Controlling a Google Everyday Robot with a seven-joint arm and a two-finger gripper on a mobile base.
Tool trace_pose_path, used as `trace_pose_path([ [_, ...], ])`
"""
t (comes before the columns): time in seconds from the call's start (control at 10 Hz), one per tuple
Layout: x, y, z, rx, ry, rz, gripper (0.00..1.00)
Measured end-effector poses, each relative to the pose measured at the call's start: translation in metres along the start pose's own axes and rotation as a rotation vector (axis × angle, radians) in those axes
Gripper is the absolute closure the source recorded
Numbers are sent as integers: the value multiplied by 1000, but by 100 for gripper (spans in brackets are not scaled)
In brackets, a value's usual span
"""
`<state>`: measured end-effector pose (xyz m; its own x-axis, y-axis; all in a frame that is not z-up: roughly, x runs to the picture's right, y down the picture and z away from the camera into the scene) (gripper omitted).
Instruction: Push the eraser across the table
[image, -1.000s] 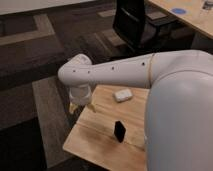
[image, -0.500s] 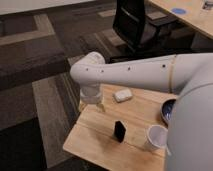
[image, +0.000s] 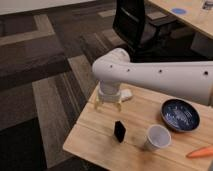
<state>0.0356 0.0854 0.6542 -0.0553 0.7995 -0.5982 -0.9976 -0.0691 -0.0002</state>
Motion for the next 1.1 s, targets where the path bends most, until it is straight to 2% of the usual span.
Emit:
trace_pose_path([
  [0.1,15,-5,2,3,-11,-14,35],
  [0.2,30,-4,8,8,-15,-59,35],
  [0.4,47,-6,19,14,-4,-98,35],
  [0.6,55,-21,25,31,-3,-68,35],
  [0.8,59,-28,38,24,20,-62,35],
  [1.1,65,-28,64,-18,89,-126,35],
])
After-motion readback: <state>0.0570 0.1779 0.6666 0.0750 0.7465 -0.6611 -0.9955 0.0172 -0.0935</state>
